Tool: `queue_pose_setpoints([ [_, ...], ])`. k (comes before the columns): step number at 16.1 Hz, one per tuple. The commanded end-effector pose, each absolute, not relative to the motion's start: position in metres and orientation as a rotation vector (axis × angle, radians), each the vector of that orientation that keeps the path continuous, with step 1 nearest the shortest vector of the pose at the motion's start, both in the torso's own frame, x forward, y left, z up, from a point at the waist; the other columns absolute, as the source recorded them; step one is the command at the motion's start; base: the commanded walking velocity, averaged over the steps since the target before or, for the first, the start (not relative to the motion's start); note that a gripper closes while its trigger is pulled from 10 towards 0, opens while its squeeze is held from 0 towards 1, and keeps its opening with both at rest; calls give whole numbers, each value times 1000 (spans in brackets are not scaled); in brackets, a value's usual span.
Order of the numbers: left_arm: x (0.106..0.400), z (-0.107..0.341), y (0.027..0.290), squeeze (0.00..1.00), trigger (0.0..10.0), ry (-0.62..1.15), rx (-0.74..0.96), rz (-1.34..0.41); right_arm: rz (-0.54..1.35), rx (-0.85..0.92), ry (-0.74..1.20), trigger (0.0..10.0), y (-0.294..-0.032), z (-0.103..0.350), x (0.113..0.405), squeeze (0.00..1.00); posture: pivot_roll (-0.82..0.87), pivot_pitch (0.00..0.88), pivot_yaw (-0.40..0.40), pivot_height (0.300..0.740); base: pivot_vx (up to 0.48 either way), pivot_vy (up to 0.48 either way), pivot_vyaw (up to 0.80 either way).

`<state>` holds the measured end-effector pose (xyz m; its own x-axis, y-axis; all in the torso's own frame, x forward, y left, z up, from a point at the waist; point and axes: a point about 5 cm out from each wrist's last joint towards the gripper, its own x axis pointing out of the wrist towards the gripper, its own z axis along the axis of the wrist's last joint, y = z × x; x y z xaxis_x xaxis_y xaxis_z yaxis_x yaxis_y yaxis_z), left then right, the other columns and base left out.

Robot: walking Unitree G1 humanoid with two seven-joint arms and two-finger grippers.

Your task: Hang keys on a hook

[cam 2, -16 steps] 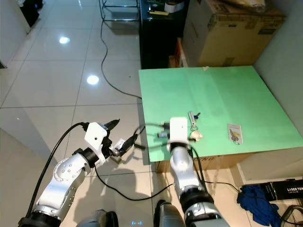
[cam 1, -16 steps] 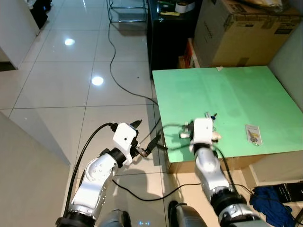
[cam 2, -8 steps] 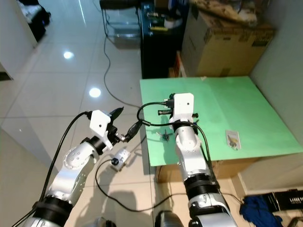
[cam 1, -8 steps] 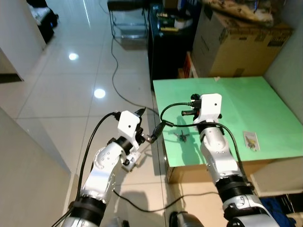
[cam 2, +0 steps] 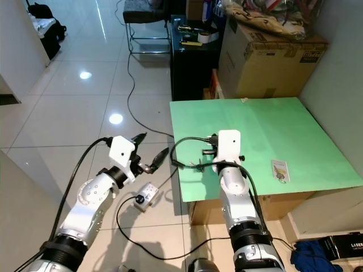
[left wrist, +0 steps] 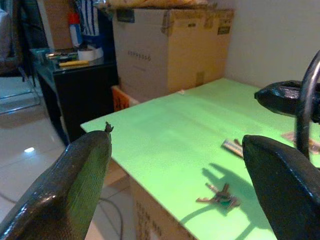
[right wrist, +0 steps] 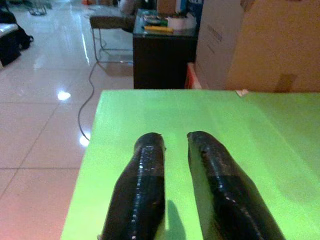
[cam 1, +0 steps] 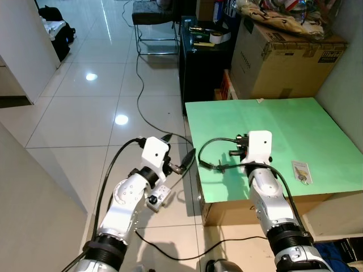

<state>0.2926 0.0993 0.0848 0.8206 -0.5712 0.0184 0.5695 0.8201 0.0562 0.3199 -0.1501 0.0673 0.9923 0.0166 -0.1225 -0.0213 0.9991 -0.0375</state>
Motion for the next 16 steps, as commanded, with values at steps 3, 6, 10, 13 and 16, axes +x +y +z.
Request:
queue_pose_setpoints([
  [3, 284, 78, 104, 0, 10000, -4, 68, -596, 4, -33, 166, 10000, -150, 58, 320, 1000, -35, 60, 26, 740, 0, 0, 0],
  [6, 279, 72, 114, 0, 10000, 27, 100, -554, 27, -4, 161, 10000, -132, 63, 330, 1000, -16, 87, 26, 740, 0, 0, 0],
  [10, 269, 73, 123, 0, 10000, 47, 115, -550, -38, -27, 178, 10000, -132, 64, 338, 1000, 32, 136, 48, 740, 0, 0, 0],
  [13, 265, 73, 128, 0, 10000, 61, 117, -540, -58, -25, 215, 10000, -134, 57, 337, 1000, 34, 159, 47, 740, 0, 0, 0],
  [16, 261, 72, 126, 0, 10000, 73, 110, -538, -68, -40, 253, 10000, -138, 47, 333, 1000, 30, 172, 37, 740, 0, 0, 0],
])
